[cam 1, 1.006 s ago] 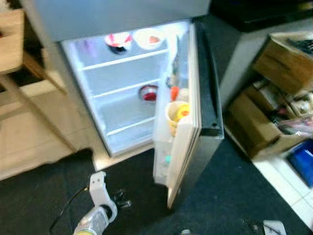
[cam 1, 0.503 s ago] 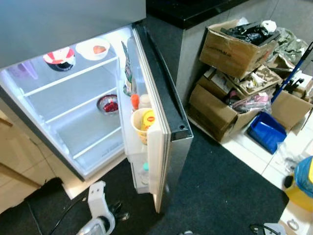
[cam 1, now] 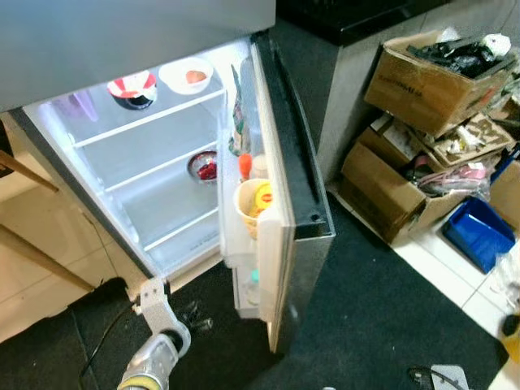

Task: Restocking fridge

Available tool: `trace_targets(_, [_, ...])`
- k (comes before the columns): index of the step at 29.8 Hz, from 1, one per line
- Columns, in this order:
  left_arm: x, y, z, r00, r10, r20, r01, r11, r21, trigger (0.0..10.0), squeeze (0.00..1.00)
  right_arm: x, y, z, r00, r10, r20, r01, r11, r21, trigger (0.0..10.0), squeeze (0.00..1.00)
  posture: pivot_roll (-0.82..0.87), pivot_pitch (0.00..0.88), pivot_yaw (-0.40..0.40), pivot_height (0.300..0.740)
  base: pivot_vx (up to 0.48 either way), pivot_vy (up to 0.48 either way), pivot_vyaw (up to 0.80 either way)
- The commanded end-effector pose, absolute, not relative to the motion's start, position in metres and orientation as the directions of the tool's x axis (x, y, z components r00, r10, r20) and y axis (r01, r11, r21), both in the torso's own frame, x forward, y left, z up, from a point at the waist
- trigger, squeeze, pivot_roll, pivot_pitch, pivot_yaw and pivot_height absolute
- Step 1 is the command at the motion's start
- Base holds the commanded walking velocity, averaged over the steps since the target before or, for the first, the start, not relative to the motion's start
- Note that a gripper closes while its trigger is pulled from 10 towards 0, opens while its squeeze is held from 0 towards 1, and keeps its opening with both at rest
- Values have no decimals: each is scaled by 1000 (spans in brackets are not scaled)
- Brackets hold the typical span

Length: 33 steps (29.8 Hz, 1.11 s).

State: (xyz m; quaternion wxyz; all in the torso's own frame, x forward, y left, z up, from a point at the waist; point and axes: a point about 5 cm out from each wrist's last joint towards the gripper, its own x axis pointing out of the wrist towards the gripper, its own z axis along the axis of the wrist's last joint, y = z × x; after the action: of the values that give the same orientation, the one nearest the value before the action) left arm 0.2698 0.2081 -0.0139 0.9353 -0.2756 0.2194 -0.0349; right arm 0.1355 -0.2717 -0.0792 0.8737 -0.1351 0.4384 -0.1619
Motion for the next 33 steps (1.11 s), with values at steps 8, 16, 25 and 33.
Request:
trace_targets(8, [292,228,15,975,-94,-201,-73,720,-690,10000,0,119,-269,-86,525,-392,-755,138,915,-379,10000,0,-113,158,2,740,0,0,0])
trace_targets(16, [312,190,34,949,-311,-39,131,507,-852,10000,0,118,-267,-87,525,-387,-758,131,917,-377,10000,0,-115,169,4,740,0,0,0])
trace_targets(25, [318,140,40,873,-487,35,254,392,-884,10000,0,113,-272,-87,520,-398,-756,133,912,-389,10000,0,-146,172,5,740,0,0,0])
trace_targets(33, [323,123,50,827,-555,90,325,342,-882,10000,0,109,-275,-86,515,-408,-754,138,908,-397,10000,0,-166,175,8,740,0,0,0])
